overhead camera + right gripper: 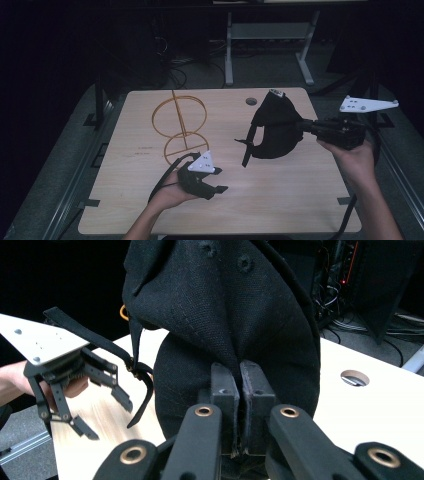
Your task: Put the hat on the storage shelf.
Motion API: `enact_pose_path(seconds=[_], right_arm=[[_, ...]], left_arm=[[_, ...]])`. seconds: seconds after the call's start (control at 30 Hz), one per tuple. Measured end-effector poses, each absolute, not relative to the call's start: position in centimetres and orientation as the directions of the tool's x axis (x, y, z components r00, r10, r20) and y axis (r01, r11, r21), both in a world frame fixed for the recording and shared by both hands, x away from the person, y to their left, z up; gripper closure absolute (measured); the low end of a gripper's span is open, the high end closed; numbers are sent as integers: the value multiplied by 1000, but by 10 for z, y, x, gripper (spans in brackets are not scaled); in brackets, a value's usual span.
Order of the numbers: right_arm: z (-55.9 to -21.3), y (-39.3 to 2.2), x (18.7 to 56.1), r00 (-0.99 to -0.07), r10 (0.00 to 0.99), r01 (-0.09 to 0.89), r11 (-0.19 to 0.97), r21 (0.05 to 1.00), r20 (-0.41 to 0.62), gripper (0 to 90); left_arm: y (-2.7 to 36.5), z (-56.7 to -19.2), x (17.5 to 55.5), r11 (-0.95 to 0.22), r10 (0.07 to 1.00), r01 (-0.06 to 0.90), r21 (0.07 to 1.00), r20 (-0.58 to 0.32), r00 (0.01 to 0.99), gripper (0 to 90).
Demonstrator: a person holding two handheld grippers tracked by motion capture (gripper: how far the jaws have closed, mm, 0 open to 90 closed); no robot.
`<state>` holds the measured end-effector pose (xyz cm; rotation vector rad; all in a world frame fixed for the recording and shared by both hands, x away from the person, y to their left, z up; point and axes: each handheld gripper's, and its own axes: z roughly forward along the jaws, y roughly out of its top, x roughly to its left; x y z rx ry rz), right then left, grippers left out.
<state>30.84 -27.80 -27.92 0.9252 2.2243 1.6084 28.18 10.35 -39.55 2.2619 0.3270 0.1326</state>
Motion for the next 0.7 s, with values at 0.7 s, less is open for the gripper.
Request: enact_pose_path(seconds=[0.7], right_arm=[[-242,-234,336,-816,561,308,221,925,137,865]], left_arm=[[103,-406,279,-660,278,183,729,11,961,366]])
